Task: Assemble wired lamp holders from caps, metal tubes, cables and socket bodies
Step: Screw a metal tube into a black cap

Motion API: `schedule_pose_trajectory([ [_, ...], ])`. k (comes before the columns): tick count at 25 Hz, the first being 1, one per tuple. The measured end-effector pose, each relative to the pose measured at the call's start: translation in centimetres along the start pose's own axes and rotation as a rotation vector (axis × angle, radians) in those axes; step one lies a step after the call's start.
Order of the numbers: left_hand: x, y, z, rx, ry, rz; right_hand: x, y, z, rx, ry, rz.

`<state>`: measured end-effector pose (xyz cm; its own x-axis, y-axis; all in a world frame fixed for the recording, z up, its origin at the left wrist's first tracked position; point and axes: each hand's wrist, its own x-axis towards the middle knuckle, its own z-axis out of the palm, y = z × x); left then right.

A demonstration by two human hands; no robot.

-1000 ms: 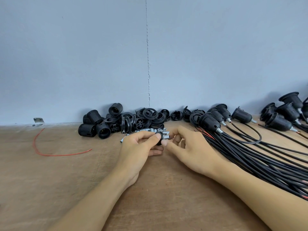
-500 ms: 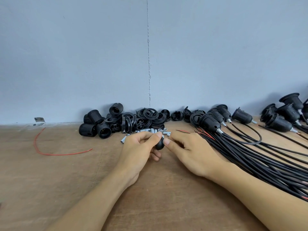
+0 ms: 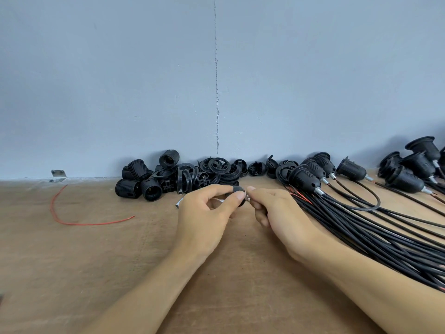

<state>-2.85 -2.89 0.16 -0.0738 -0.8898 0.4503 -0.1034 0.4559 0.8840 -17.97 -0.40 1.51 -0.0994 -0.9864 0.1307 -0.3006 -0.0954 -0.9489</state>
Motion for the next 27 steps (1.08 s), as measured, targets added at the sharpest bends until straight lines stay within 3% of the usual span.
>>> schedule_pose_trajectory([
  [7, -0.8, 0.2, 0.6, 0.279, 0.135, 0.422, -0.4, -0.7, 0.8, 0.485, -0.011, 0.244],
  [14, -0.4, -0.5, 0.6, 0.443, 0.139, 0.658, -0.3, -1.5, 0.5, 0.598, -0.074, 0.369],
  [17, -0.4, -1.1, 0.5, 0.449, 0.094, 0.591, -0.3, -1.5, 0.4, 0.541, -0.059, 0.362],
  [22, -0.3, -1.4, 0.0, 0.416, 0.040, 0.343, 0.2, -1.8, -1.0, 0.106, -0.077, 0.307],
  [27, -0.4, -1.0, 0.3, 0.240, 0.035, 0.113, 0.6, -1.1, -1.8, 0.245, -0.326, 0.408],
])
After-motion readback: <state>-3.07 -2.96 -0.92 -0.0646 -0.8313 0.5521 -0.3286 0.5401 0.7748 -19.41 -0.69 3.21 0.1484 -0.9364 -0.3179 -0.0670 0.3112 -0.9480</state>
